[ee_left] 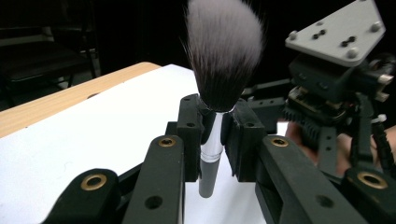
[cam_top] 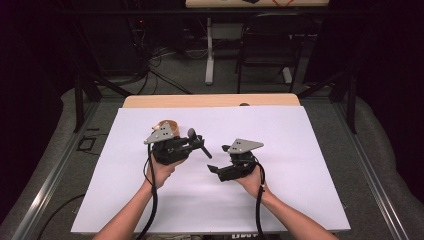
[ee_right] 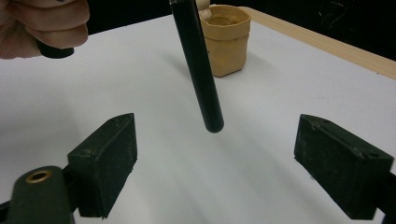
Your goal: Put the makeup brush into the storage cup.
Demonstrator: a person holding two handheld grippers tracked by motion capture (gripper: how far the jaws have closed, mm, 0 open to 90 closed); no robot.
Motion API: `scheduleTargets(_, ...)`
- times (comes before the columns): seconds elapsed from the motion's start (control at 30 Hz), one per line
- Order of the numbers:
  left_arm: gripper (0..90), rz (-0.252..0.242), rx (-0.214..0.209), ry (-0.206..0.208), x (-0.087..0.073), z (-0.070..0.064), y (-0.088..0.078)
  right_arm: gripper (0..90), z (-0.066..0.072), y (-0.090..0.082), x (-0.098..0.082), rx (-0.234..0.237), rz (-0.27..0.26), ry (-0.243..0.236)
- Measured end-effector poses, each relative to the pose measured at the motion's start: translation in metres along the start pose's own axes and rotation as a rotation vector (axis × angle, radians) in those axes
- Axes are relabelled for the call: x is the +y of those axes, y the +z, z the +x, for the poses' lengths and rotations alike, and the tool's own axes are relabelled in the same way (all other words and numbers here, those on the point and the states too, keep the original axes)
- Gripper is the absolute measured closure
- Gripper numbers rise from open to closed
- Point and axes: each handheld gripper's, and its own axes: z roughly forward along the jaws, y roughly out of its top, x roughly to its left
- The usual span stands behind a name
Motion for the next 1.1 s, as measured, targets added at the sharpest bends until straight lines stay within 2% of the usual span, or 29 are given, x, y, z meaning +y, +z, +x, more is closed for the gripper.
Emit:
scheduleTargets(0.17,77.0,0.014,0.008,0.014,0.000,0.000,-0.003,7.5,-0.003,-0.012,0.000,-0.009,-0.031,-0.020)
scheduleTargets(0.63,77.0,0.036,0.055,0.037,-0.002,0.004,-0.018,4.3,-0.015,-0.045,-0.008,-0.038,-0.113,-0.043)
scheduleTargets(0.87,77.0,0.038,0.073,0.044,-0.003,0.007,-0.025,3.4,-0.012,-0.057,-0.012,-0.045,-0.130,-0.071)
scheduleTargets(1.1,77.0,0.041,0.096,0.047,-0.003,0.009,-0.029,2.3,-0.013,-0.080,-0.021,-0.070,-0.155,-0.074)
